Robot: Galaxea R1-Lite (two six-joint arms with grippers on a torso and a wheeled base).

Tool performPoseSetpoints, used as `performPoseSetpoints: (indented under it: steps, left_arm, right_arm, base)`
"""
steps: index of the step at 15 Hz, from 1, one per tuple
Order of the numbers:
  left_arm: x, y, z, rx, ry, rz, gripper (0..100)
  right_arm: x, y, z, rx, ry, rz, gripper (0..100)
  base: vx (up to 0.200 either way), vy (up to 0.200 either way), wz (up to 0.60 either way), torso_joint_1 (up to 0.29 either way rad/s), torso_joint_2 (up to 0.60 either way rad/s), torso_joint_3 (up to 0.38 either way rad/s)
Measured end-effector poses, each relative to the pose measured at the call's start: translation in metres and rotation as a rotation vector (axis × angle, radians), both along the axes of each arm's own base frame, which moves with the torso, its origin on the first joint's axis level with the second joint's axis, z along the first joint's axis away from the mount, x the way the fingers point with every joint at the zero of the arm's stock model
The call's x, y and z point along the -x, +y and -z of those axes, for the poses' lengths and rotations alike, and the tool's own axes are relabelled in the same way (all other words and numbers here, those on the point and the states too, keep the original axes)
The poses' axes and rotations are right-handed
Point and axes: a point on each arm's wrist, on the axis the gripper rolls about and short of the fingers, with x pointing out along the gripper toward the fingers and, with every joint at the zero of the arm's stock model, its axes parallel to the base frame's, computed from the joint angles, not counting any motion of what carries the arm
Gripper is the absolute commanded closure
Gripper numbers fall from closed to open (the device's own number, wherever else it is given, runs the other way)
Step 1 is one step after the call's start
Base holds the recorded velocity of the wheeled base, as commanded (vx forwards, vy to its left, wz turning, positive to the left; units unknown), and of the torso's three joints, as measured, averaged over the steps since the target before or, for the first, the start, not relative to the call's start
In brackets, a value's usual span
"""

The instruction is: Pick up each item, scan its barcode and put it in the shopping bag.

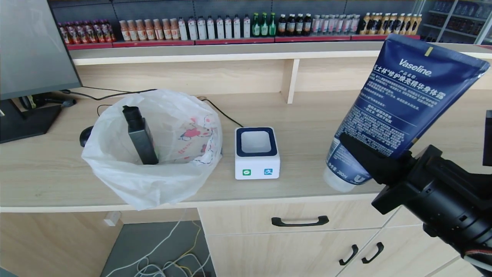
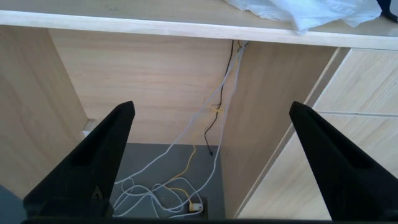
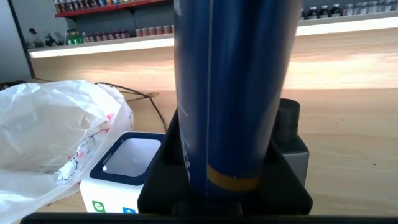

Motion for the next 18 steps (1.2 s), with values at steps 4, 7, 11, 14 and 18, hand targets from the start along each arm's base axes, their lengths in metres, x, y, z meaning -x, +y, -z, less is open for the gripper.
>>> performPoseSetpoints:
  steps: [4, 7, 11, 14, 18]
  left_arm:
    - [0.000, 0.000, 0.000, 0.000, 0.000, 0.000, 0]
    - [0.000, 0.000, 0.000, -0.001, 0.000, 0.000, 0]
    - [0.000, 0.000, 0.000, -0.001, 0.000, 0.001, 0]
    - [0.000, 0.000, 0.000, -0.001, 0.000, 0.000, 0]
    - [0.000, 0.000, 0.000, -0.001, 0.000, 0.001, 0]
  right_arm:
    - [0.002, -0.002, 0.005, 0.008, 0.010, 0.000, 100]
    - [0.003, -0.002, 0.005, 0.011, 0.008, -0.006, 100]
    - [0.004, 0.001, -0.001, 0.042, -0.050, -0.043, 100]
    - [0.000, 0.003, -0.007, 0.083, -0.123, -0.056, 100]
    - [-0.024, -0.001, -0.015, 0.321, -0.304, -0.002, 100]
  base:
    - [0.000, 0.200, 0.00, 0.005, 0.00, 0.001]
    - [0.000, 0.067, 0.00, 0.001, 0.00, 0.002]
    - [0.000, 0.000, 0.00, 0.000, 0.00, 0.000]
    - [0.000, 0.000, 0.00, 0.000, 0.00, 0.000]
    - [0.000, 0.000, 0.00, 0.000, 0.00, 0.000]
